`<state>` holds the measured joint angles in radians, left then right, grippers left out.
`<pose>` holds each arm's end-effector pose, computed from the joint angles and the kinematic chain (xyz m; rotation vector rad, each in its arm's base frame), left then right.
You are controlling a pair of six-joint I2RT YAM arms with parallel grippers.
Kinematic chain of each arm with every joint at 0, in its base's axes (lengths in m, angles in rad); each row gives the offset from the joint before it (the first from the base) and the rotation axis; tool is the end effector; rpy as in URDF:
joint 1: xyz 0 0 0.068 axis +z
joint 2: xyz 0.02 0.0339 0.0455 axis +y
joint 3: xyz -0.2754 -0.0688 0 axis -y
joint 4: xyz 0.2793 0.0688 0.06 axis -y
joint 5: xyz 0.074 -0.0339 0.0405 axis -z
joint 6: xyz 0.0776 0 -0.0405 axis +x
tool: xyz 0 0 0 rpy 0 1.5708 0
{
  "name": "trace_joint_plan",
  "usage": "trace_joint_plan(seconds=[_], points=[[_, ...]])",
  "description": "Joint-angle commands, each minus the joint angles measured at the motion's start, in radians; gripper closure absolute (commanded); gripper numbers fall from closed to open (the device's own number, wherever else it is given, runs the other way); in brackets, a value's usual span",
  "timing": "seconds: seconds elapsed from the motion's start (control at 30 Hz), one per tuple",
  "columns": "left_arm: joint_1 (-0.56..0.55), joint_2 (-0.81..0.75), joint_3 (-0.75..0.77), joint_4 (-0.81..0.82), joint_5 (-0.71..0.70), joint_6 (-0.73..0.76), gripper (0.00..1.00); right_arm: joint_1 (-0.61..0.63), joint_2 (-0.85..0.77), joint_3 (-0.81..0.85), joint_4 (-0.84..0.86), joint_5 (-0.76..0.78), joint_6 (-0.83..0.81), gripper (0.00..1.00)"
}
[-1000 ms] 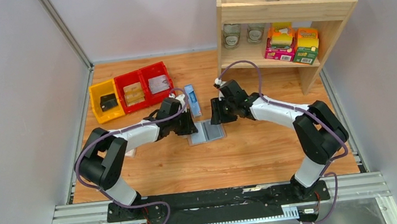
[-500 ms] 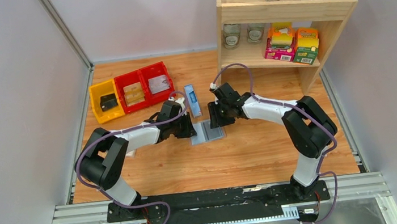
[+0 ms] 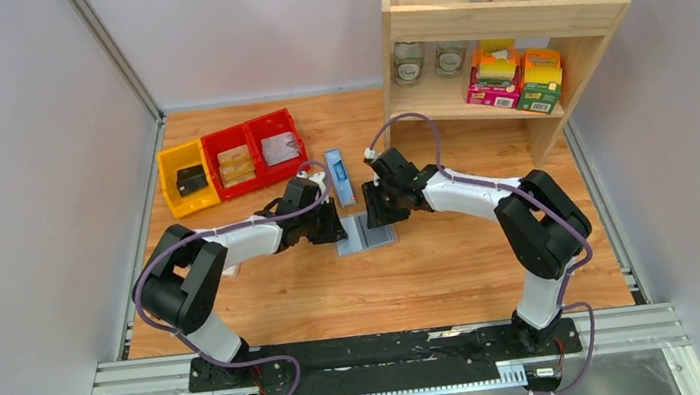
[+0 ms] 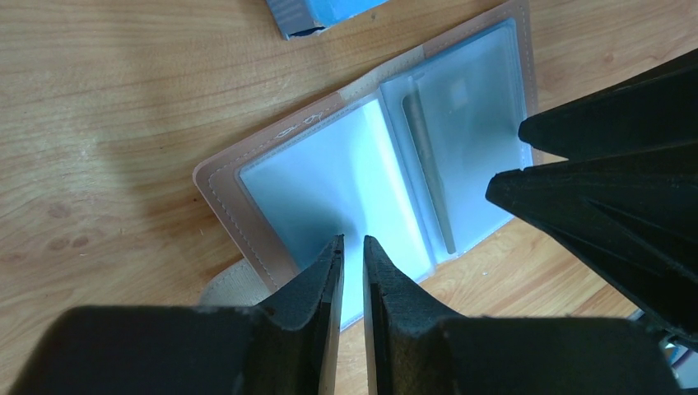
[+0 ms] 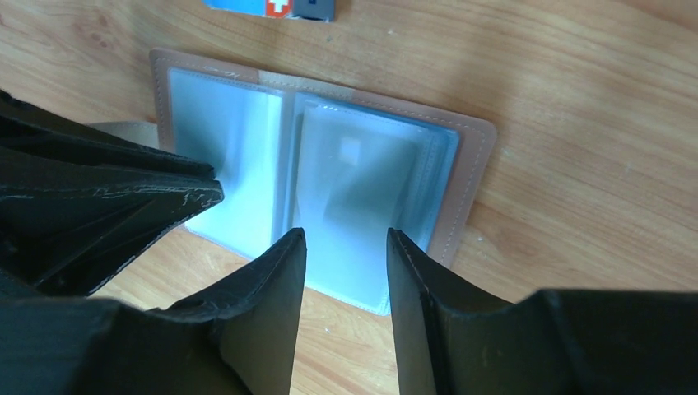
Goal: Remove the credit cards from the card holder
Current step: Remove the credit card from the card holder.
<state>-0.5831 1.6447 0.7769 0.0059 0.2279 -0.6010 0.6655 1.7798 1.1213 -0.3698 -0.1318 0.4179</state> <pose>0.2943 -0.2151 0.1003 0.0858 2.5689 -0.7742 0.3183 0.2628 0.1302 -0.3815 2.6659 0.5383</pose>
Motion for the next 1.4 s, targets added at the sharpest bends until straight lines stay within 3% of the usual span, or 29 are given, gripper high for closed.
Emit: trace_joint_plan(seconds=[0.0,1.2,1.37], points=[[-0.009,0.024,-0.015,-0.027,-0.005,0.001,0.78,0.003,-0.011,0.028,-0.014,0.087,-0.001,0.56],[-0.009,0.043,-0.015,-0.030,0.014,-0.022,0.78,0.029,-0.030,0.052,0.022,-0.095,-0.021,0.53],[-0.009,0.032,-0.028,-0.023,0.008,-0.031,0.78,0.036,-0.025,0.048,0.078,-0.189,-0.018,0.52]])
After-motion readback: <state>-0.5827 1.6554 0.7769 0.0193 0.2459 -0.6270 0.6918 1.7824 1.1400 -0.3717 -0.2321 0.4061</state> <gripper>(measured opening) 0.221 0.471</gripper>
